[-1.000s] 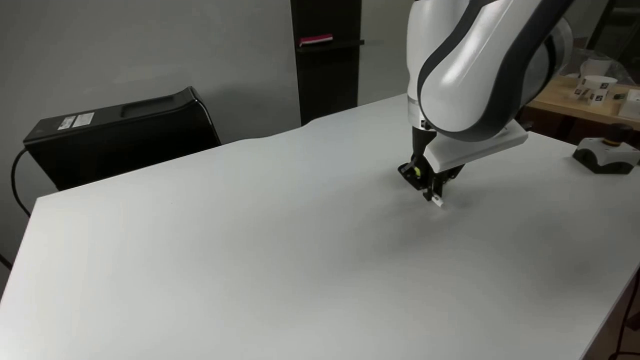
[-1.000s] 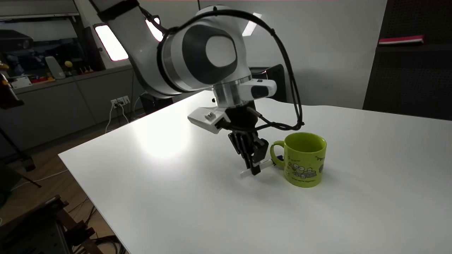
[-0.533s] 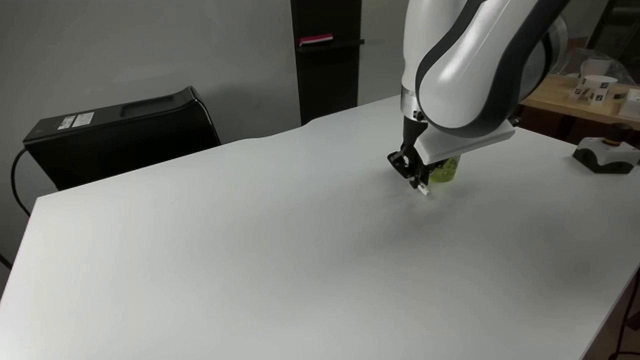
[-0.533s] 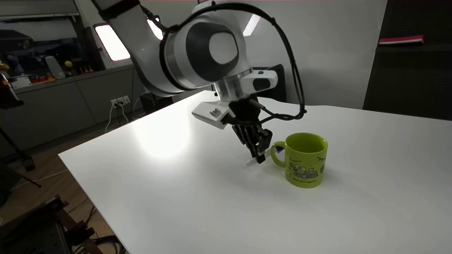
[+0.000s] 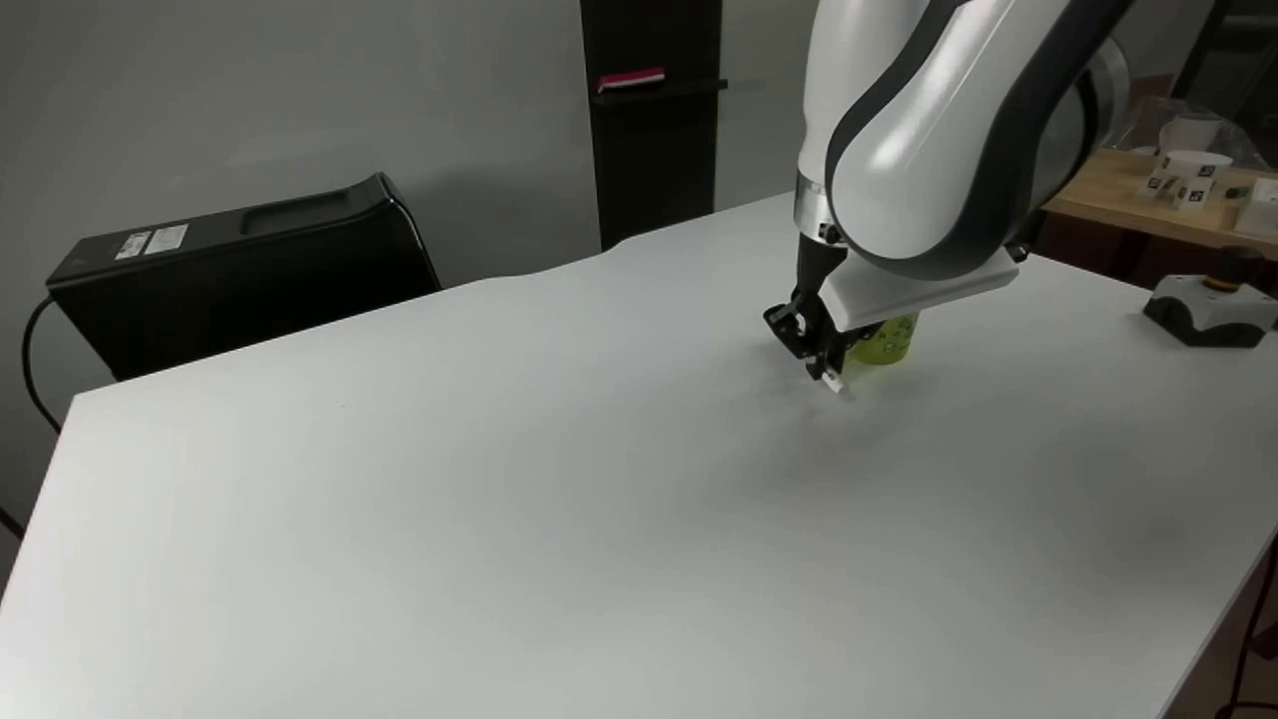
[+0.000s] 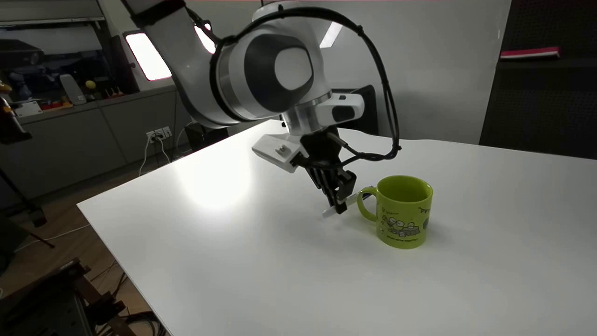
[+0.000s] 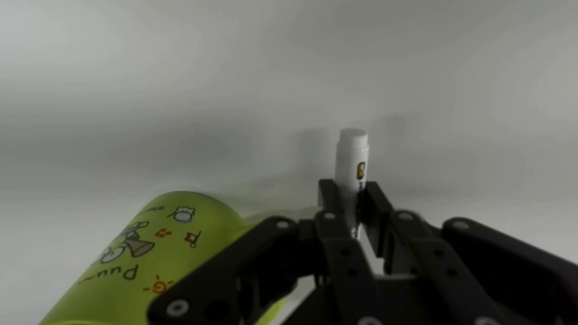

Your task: Put the blue marker inside the yellow mug

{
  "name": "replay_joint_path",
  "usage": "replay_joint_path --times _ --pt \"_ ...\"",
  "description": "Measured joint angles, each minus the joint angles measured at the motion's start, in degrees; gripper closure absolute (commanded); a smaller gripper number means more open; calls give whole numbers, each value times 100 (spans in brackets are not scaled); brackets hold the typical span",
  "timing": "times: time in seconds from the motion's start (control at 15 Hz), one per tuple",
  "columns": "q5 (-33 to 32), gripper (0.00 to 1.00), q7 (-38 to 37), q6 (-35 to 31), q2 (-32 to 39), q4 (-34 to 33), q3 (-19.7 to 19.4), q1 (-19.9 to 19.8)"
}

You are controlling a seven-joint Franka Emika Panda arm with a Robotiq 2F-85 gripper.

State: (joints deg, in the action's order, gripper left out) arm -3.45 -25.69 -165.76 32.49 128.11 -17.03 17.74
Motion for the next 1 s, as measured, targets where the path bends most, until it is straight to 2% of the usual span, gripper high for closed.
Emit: replay_joint_path --times 0.2,0.47,0.6,0.8,1.0 --pt "9 95 -4 40 -51 10 92 -33" --pt "-43 95 -242 587 -872 171 86 455" --pt "-217 95 -381 848 -1323 275 106 556" --pt "-588 95 -594 1229 -1906 429 216 485" --pt "-750 95 -669 1674 -2342 561 517 190"
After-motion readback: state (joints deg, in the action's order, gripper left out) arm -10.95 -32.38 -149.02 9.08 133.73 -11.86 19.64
